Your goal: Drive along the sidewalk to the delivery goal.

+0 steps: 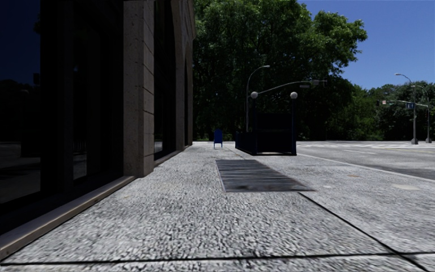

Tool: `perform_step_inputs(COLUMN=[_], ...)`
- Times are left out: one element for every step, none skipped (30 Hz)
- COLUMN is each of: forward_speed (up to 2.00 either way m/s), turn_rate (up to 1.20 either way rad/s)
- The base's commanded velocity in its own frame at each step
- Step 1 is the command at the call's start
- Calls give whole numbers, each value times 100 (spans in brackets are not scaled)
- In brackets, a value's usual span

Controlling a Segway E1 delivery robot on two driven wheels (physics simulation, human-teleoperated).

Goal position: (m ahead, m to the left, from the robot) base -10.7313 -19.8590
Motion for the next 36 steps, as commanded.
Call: perform_step_inputs(forward_speed=[200, 200, 200, 200, 200, 200, 200, 200, 200, 200, 200, 200, 200, 200, 200, 200, 200, 200, 200, 200, 200, 200, 200, 200, 200, 200, 200, 200, 200, 200, 200, 200, 200, 200, 200, 200], turn_rate=[0, 0, 0, 0, 12, 24, 24, 29, 31, 31, 31, 31, 31, 31, 31, 31, 31, 31, 31, 31, 27, 13, 13, 6, 4, 0, 0, 0, 0, 0, 0, 0, 0, 0, 0, 0])
